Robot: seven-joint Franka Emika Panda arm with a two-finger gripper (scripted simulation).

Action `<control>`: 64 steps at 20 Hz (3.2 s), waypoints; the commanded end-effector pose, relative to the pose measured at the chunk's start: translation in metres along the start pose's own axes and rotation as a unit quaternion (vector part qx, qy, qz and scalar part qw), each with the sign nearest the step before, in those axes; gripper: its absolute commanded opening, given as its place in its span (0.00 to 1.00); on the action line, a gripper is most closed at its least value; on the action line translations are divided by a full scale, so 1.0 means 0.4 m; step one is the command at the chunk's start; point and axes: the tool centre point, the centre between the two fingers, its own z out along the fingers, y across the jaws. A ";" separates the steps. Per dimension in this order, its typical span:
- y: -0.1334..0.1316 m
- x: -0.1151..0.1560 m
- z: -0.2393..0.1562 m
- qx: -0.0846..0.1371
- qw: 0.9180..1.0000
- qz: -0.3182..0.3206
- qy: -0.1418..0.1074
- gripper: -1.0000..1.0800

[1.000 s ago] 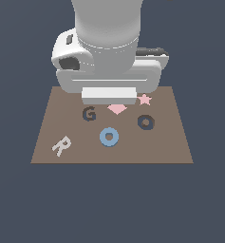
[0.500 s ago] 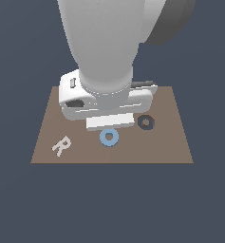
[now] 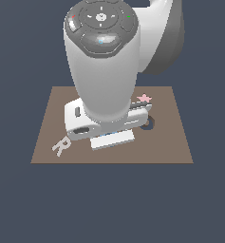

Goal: Insert a designated object into the corresponding slot on a board.

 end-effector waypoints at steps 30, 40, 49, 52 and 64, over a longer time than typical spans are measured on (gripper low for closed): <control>0.002 0.016 0.064 -0.001 1.000 -0.009 0.002 0.00; -0.002 -0.004 0.063 -0.001 0.999 0.043 0.002 0.00; -0.018 -0.043 0.060 0.000 0.989 0.150 0.002 0.00; -0.028 -0.059 0.059 0.000 0.980 0.197 0.002 0.00; -0.093 -0.119 0.054 0.000 0.911 0.412 0.002 0.00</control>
